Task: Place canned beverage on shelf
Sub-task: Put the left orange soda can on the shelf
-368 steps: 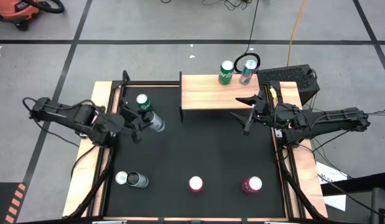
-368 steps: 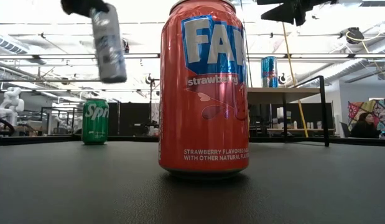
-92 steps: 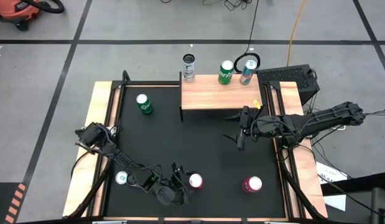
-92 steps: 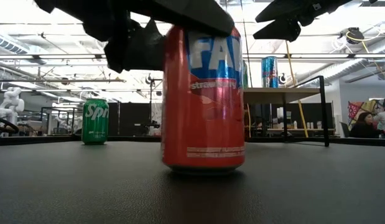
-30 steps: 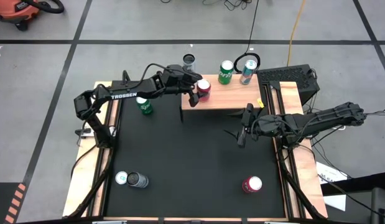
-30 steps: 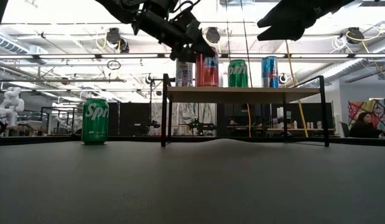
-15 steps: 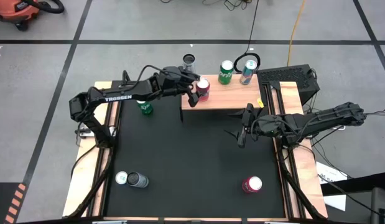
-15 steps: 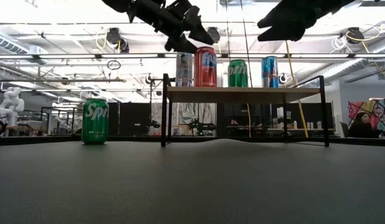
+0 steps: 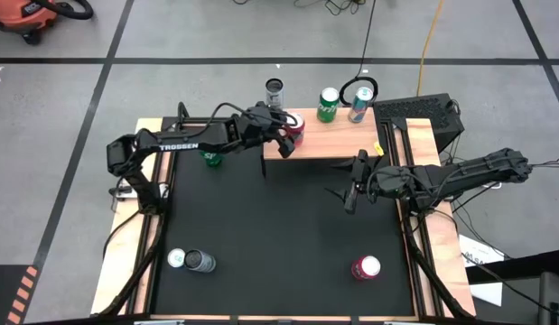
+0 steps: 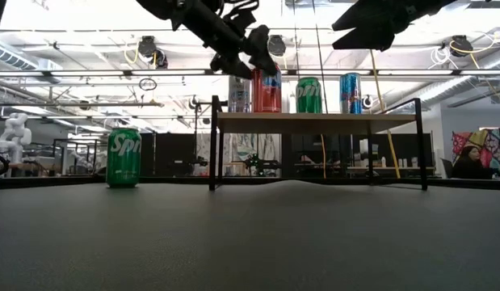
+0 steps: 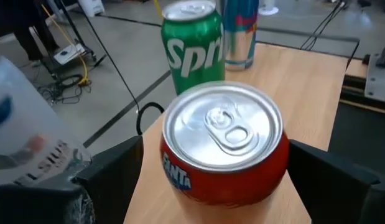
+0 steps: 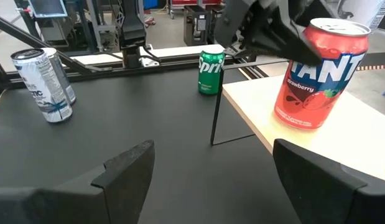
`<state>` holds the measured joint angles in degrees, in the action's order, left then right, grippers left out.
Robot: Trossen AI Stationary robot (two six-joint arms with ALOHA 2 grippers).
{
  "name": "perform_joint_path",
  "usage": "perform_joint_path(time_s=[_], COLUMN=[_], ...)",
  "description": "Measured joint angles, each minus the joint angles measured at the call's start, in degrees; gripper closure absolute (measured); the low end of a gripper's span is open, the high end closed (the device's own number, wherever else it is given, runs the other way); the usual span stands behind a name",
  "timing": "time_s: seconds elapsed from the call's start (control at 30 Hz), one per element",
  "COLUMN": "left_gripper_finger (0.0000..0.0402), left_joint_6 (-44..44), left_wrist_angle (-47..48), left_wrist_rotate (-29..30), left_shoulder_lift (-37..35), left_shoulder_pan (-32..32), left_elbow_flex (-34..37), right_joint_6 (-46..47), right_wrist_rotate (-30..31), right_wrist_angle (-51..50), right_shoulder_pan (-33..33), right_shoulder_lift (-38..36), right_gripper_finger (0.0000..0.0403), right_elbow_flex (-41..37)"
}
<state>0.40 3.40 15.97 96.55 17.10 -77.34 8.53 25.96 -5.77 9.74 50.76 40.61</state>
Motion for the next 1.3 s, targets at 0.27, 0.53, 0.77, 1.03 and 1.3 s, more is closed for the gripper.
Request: perform_joint_path(time_s=[0.27, 0.53, 0.77, 1.03, 1.3], left_gripper_finger=[0.0087, 0.0131, 0.0112, 0.0108, 0.0027], left_joint_6=[1.84, 5.74, 13.24, 13.92, 13.64], left_wrist_angle=[-0.09, -0.97, -0.42, -1.34, -2.22], left_wrist_rotate=[-1.07, -12.46, -15.93, -15.86, -15.69], left_shoulder_lift=[1.33, 1.33, 1.27, 1.27, 1.28], left_shoulder_pan=[0.09, 1.42, 1.54, 2.95, 4.56], left_elbow_flex=[0.04, 0.09, 0.09, 0.07, 0.09], right_joint_6=[-0.41, -1.9, -12.57, -16.87, -19.79], right_wrist_rotate=[-0.02, -0.04, -0.57, -14.09, -23.94], right_wrist_angle=[0.02, 1.4, 6.57, 5.75, 0.02], right_shoulder_pan=[0.0, 0.0, -4.12, -14.45, -24.07], right_shoulder_lift=[0.02, 0.02, 0.07, 3.35, 9.38], right_gripper_finger=[0.0089, 0.0089, 0.009, 0.009, 0.009], right_elbow_flex=[0.01, 0.01, 1.39, 7.15, 15.2])
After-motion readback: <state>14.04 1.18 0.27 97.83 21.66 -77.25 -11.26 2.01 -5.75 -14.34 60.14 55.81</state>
